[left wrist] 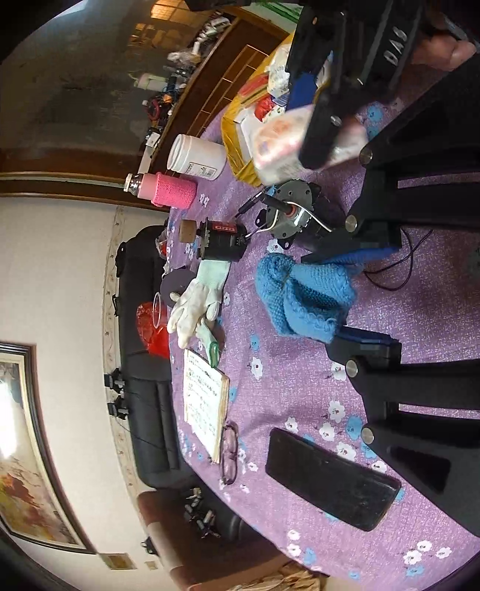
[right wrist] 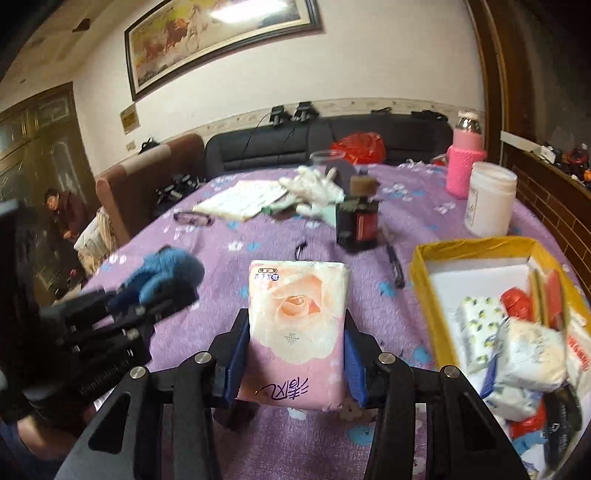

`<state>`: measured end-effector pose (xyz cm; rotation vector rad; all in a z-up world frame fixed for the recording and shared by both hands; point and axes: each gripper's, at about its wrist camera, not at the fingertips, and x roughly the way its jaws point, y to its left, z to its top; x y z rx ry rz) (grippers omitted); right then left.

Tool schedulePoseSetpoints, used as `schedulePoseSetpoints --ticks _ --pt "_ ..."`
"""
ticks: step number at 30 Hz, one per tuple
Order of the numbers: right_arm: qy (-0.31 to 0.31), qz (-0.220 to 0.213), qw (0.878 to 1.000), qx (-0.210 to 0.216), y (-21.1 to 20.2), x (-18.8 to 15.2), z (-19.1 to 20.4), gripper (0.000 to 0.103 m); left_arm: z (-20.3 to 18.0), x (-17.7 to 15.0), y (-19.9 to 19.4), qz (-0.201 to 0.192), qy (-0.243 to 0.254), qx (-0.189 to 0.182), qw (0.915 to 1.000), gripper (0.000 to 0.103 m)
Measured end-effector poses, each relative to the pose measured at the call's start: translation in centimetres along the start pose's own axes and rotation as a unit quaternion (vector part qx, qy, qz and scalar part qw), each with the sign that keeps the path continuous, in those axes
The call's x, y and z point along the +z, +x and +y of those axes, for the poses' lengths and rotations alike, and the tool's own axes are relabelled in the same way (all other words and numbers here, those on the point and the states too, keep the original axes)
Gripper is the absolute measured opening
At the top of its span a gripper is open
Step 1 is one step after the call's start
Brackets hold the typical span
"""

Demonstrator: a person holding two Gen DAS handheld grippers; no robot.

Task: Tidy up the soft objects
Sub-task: 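Carry the blue cloth and pink tissue pack over the tray with both tools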

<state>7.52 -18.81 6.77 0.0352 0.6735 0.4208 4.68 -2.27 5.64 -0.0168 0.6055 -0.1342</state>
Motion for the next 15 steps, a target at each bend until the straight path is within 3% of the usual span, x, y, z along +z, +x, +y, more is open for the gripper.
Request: schedulePoseSetpoints --ticks 15 --pt "0.009 -0.008 1.0 0.017 -1.0 -1.0 -0.6 0.05 -1.9 -0.4 -0.8 -0.026 0.049 0.039 0.9977 0.029"
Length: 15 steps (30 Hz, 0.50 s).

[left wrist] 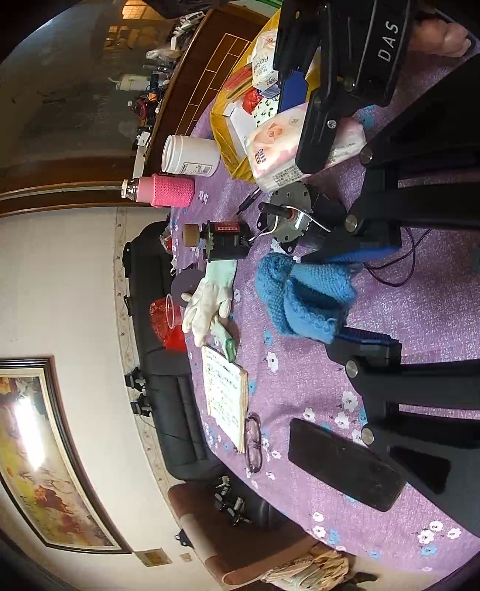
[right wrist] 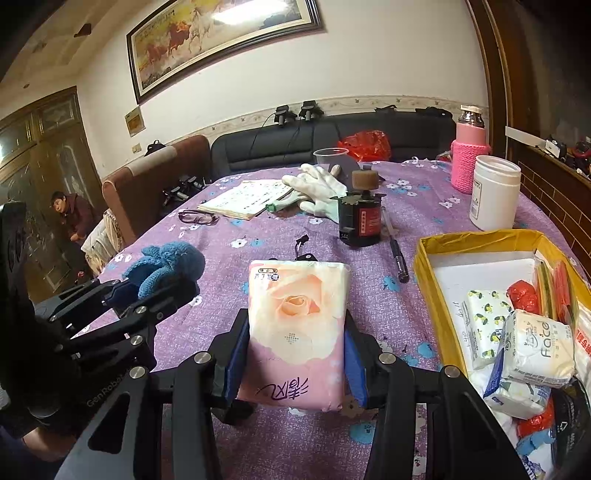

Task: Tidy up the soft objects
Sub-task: 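Carry the blue cloth and pink tissue pack over the tray with both tools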

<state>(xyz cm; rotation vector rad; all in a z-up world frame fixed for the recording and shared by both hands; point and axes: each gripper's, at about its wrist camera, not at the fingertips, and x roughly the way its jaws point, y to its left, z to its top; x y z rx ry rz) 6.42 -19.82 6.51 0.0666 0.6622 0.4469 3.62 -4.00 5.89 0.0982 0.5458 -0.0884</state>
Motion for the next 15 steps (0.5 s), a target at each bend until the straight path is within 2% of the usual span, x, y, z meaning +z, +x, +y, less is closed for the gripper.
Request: schedulePoseSetpoints --ticks 15 --pt "0.003 -0.008 1.0 0.0 -0.54 0.12 -0.2 0.05 -0.97 -0.1 -0.78 -0.024 0.026 0.022 0.9991 0.029"
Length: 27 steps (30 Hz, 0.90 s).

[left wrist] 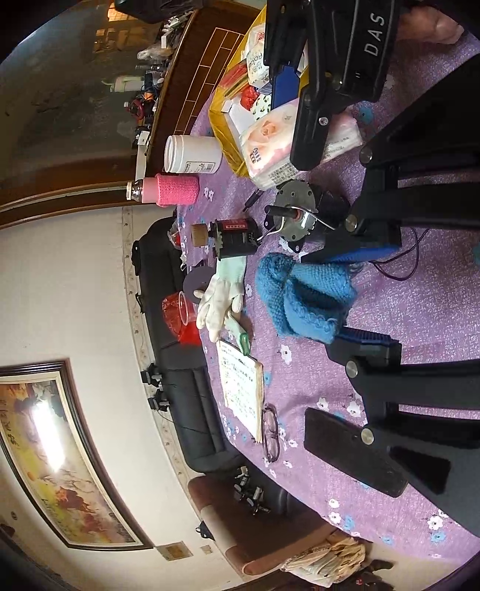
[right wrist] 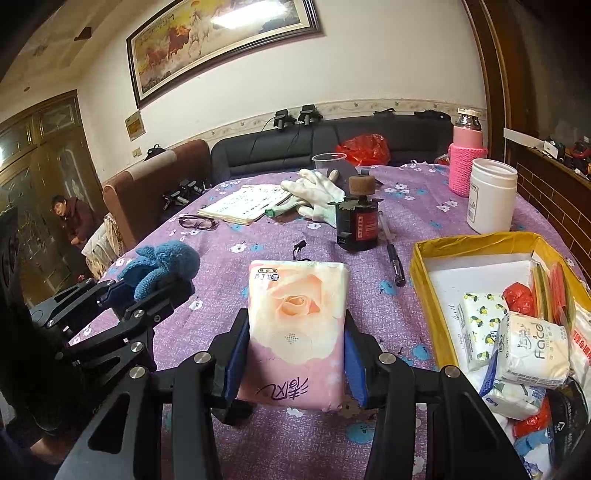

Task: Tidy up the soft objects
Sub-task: 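Carry the blue cloth and pink tissue pack over the tray with both tools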

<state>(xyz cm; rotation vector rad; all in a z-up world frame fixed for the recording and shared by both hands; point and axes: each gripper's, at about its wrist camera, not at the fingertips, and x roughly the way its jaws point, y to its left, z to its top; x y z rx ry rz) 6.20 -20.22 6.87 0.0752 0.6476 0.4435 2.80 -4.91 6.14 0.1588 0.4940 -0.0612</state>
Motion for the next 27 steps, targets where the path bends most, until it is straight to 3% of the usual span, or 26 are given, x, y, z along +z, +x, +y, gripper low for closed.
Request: schedulePoseSetpoints --ticks 14,27 --pt "0.038 -0.024 0.999 -0.002 -3.2 0.3 -1.5 0.05 -1.5 0.4 -1.7 -0.036 0.029 0.024 0.9986 0.03" --pt "0.093 -0.05 0.994 -0.01 -6.9 0.3 -6.8 0.05 -6.4 1.5 -3.0 -0.04 0.077 0.015 0.9961 0.03"
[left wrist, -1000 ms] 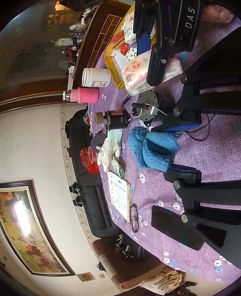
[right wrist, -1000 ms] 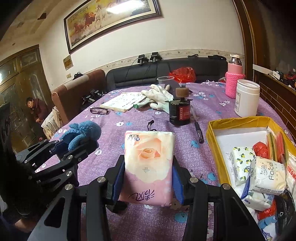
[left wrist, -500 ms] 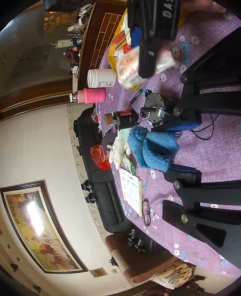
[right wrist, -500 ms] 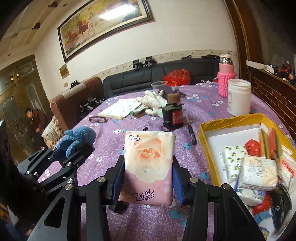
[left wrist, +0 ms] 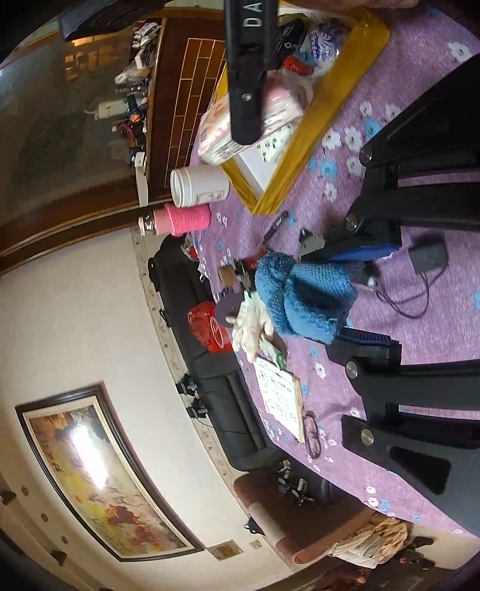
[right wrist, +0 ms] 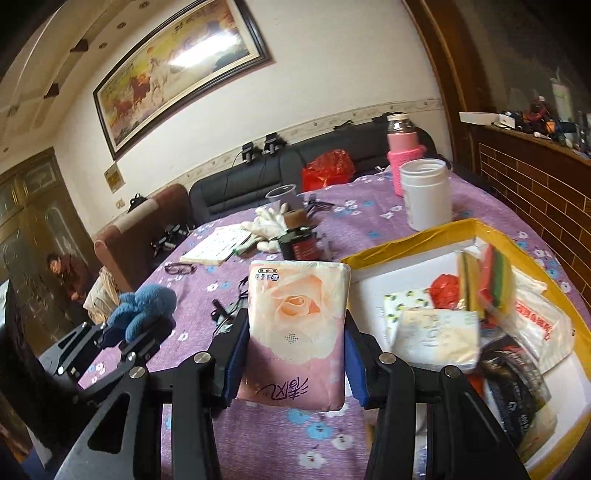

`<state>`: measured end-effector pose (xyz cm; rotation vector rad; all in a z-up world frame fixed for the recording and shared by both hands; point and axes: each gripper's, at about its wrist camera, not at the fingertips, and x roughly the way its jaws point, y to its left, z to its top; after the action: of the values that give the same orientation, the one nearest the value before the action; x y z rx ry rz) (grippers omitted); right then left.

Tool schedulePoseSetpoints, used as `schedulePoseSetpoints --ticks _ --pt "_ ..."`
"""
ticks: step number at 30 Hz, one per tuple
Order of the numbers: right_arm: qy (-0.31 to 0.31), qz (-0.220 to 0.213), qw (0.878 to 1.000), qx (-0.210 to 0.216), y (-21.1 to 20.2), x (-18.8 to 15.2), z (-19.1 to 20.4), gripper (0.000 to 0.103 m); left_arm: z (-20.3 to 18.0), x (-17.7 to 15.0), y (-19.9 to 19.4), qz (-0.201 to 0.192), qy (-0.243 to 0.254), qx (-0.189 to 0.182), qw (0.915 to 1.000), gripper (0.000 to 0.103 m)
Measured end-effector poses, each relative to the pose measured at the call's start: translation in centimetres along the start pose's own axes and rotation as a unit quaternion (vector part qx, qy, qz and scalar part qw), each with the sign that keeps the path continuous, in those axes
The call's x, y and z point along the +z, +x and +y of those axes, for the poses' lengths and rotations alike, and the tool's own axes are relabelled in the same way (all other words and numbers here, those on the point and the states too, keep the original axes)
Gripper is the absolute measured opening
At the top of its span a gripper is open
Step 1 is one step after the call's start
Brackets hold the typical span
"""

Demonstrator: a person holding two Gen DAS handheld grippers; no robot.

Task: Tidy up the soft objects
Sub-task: 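Carry the blue cloth and pink tissue pack over the tray with both tools, then lower the blue cloth and pink tissue pack into the tray and open both tools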

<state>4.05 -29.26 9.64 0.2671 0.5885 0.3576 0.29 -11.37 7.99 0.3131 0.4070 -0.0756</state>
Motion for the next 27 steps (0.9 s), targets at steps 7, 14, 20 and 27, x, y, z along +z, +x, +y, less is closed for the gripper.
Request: schedulePoseSetpoints --ticks 7,14,20,27 --pt "0.011 -0.012 1.0 -0.003 -1.7 0.4 -2.1 0.05 -3.1 1.5 0.2 0.001 0.017 -0.015 0.9997 0.03" --pt "0.006 -0.016 0.999 -0.036 -2.6 1.5 -4.9 0.05 -6.6 3.2 1.1 0.004 0.03 -0.044 0.9986 0.03" --pt "0.054 0.001 0.994 -0.091 -2.2 2.2 -10.6 0.05 -11.0 4.8 3.2 0.035 0.021 -0.111 0.993 0.03" --pt "0.145 0.055 0.978 -0.137 -0.9 1.6 -16.7 0.05 -15.7 4.9 7.0 0.096 -0.003 -0.19 0.9771 0.032"
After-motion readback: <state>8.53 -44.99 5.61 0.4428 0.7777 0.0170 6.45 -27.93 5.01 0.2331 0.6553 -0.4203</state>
